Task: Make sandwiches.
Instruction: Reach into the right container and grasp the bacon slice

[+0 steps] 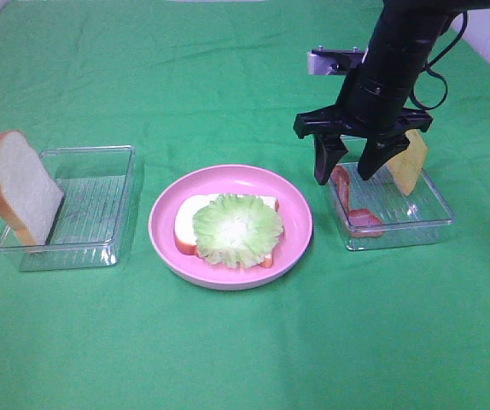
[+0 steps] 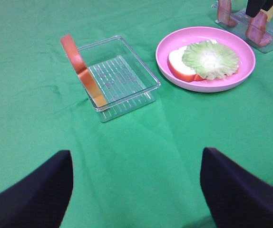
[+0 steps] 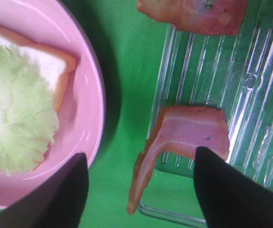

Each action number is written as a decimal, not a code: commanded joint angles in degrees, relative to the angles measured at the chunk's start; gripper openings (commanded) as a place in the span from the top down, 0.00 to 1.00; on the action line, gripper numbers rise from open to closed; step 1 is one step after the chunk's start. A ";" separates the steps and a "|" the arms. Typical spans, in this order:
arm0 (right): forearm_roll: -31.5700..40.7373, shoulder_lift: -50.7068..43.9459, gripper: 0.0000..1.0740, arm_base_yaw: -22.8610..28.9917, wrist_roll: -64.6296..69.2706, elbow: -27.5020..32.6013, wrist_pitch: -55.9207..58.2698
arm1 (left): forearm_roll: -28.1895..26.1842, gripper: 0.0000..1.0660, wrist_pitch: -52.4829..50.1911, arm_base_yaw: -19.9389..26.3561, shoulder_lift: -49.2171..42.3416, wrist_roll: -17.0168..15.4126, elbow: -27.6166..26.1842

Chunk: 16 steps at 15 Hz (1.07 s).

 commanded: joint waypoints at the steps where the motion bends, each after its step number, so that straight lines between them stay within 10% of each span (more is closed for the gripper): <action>1: -1.32 1.72 0.45 -0.06 0.00 -0.23 -1.32 | 0.34 0.33 -0.23 -0.29 -1.20 0.00 0.06; 8: -3.55 1.72 0.71 -0.06 2.23 -0.23 -1.89 | 0.34 0.33 -0.23 -0.29 -1.20 0.00 0.06; 11: -3.78 1.72 1.00 -0.06 2.01 -0.23 -1.43 | 0.34 0.33 -0.23 -0.29 -1.20 0.00 0.06; 16: -3.84 0.69 1.00 -0.06 2.01 -0.23 -0.06 | 0.34 0.33 -0.23 -0.29 -1.20 0.00 0.06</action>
